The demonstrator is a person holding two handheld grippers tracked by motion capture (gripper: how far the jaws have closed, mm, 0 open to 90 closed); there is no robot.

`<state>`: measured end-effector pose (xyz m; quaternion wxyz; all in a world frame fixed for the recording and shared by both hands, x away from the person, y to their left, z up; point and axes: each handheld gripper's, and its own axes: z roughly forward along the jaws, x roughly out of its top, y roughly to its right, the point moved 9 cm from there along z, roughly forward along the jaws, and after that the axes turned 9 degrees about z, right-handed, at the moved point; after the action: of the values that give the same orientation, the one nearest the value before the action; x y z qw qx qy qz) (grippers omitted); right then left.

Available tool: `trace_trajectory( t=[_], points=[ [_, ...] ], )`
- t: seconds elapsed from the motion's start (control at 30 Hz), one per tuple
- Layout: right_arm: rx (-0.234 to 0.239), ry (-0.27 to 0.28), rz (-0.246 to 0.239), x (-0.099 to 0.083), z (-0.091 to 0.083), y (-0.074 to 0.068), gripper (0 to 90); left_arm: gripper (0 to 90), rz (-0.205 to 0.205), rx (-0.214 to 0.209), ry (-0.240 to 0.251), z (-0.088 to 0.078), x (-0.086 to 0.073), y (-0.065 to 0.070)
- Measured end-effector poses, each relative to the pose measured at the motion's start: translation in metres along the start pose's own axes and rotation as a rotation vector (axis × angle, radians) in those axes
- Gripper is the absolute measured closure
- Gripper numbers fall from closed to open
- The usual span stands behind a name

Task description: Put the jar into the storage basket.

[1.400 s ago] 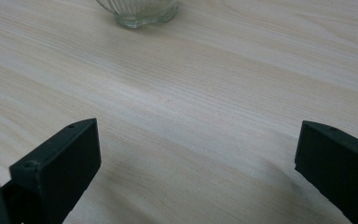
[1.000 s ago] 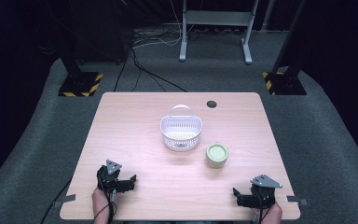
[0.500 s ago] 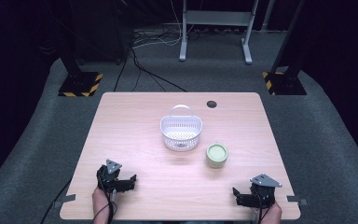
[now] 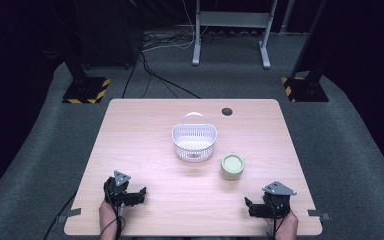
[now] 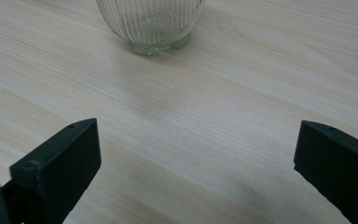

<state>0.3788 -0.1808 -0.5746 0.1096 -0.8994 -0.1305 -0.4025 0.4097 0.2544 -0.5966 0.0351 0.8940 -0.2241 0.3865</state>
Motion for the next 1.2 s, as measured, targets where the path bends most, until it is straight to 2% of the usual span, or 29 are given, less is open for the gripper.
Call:
trace_trajectory(
  t=[0.27, 1.2],
  points=[
    [0.013, -0.002, -0.021, 0.006, 0.004, -0.009, 0.0, 3.9, 0.002, -0.002, 0.001, 0.000, 0.000, 0.000],
    [0.022, -0.012, -0.058, 0.029, 0.019, -0.018, 0.0, 3.9, 0.002, -0.002, 0.000, 0.000, 0.000, 0.000]
  ],
)
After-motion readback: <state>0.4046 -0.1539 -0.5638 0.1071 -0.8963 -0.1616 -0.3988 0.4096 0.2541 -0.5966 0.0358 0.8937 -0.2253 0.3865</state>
